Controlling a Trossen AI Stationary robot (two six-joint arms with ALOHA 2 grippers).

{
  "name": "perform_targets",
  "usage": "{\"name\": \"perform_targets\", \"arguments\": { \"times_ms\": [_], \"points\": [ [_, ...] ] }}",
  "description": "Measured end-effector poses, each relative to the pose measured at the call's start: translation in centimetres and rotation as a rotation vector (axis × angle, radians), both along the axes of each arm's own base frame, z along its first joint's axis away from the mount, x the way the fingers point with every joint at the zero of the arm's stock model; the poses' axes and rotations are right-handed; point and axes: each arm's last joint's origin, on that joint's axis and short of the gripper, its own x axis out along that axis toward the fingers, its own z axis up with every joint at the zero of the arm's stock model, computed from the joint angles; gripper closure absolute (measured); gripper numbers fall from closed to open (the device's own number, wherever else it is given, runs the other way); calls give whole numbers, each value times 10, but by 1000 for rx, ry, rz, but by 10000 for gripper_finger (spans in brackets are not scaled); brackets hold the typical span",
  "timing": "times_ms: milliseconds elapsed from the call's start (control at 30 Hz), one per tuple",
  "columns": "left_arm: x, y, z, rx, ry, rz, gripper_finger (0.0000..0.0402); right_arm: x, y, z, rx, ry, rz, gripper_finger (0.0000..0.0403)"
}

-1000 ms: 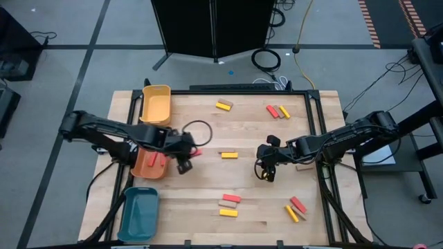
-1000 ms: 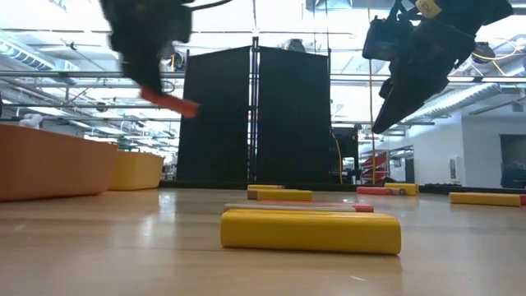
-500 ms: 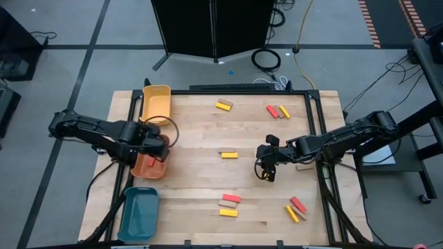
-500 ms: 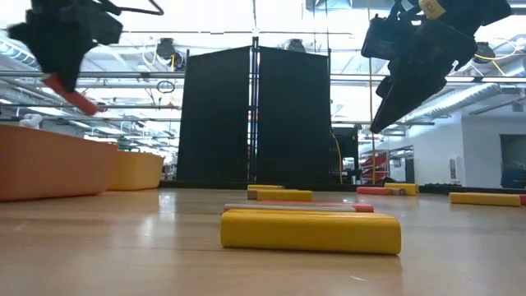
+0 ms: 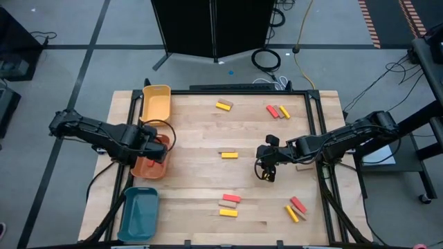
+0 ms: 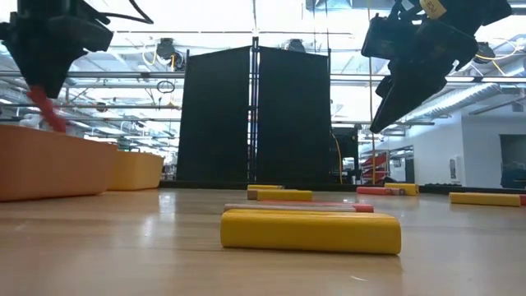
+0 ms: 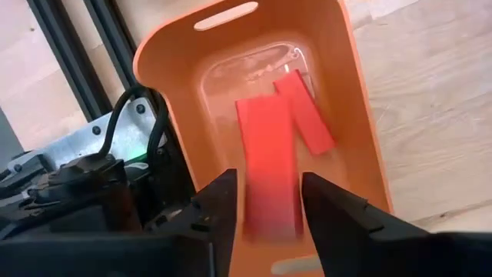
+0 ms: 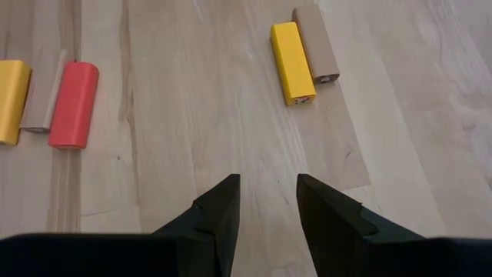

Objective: Sort blocks
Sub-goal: Put the middle left red block in the orange bin, then put the middle right red block in the orange bin

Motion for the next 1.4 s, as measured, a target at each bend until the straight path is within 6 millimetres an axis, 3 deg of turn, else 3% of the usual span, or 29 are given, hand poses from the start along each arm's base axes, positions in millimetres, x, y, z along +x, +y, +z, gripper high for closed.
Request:
{"name": "perform_targets", "arguments": {
  "times_ms": [233,400,700,1000,1200,1400],
  "points": [
    [0,0,0,-5,7,-36,197,2,0,2,-2,-28,10,280],
    [4,0,0,16,-31,-118,181,2,1,2,-5,-29,15,280],
    [46,-19,12,316,-474,-463,180,2,1,2,15,-31,-10,280],
    [90,-37,31,611,-698,-887,180,-2,2,-1,143,26,-54,280],
    [102,-43,34,733,-761,-1012,180,-28,-2,-2,235,240,-118,280],
    [98,-28,-4,775,-789,-983,180,-69,-29,6,196,485,-287,280]
  ]
}}
